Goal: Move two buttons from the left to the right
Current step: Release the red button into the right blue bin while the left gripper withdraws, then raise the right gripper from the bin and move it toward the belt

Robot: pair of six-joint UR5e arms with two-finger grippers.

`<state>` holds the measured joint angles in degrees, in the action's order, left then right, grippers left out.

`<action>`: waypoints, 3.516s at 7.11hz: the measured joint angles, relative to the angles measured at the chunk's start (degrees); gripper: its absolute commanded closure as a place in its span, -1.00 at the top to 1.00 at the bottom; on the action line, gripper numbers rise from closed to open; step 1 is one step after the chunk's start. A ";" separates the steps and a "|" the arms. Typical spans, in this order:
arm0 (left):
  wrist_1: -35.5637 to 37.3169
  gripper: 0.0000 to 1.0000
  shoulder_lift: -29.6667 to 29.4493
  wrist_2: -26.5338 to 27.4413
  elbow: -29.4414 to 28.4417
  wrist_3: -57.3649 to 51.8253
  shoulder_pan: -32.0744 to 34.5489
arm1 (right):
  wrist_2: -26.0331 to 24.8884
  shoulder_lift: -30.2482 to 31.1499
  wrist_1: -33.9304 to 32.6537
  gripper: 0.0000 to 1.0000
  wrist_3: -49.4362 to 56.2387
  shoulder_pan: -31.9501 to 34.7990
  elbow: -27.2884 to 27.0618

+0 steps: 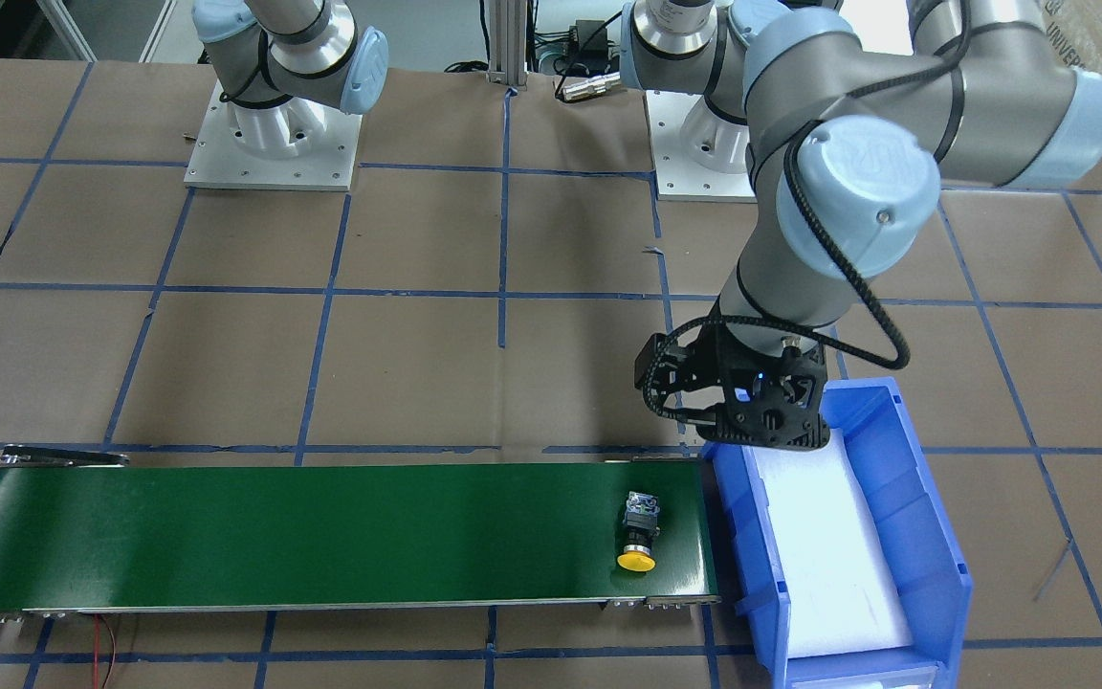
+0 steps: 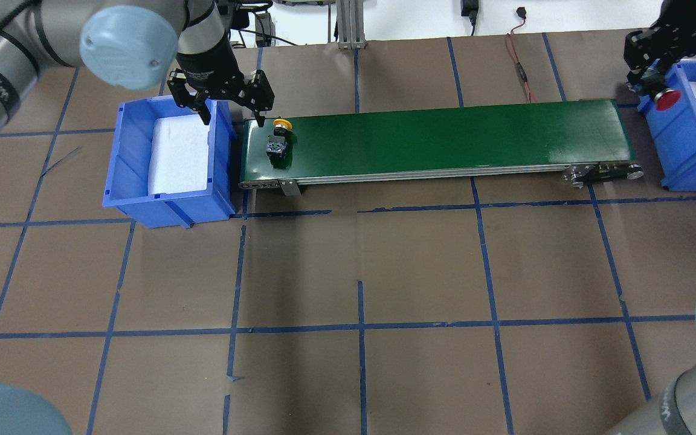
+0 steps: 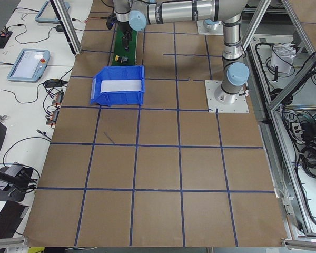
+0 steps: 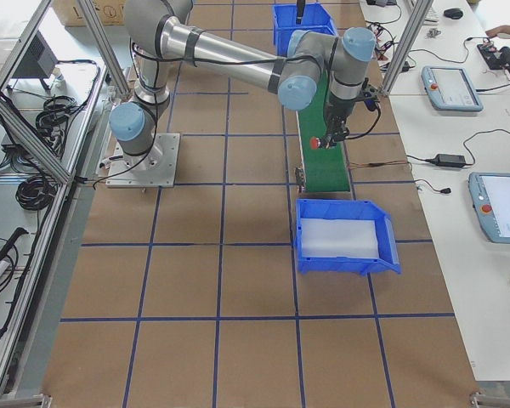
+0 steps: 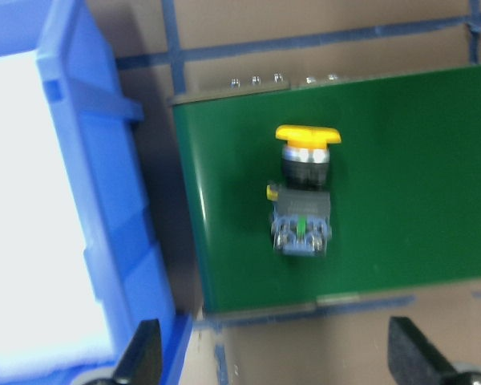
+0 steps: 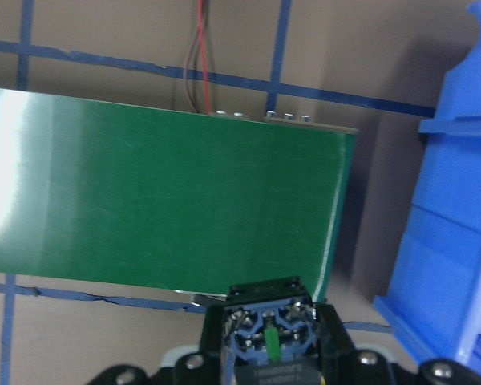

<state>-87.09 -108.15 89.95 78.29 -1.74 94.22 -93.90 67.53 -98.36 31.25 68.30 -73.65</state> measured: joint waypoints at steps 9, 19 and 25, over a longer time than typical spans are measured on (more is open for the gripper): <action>-12.54 1.00 15.40 0.31 7.29 -1.13 -8.56 | 0.70 -8.31 -14.81 -0.76 12.68 -14.26 -1.48; -11.35 1.00 13.78 0.44 5.14 -1.60 -8.84 | 3.81 -16.17 -20.91 -0.59 13.04 -14.87 -1.20; -11.35 1.00 13.68 0.33 5.12 -1.51 -8.79 | 4.27 -16.51 -20.83 0.10 13.13 -16.07 -1.20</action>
<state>-98.44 -94.47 90.28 83.41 -3.25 85.42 -89.63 51.02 -119.19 44.38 52.23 -74.85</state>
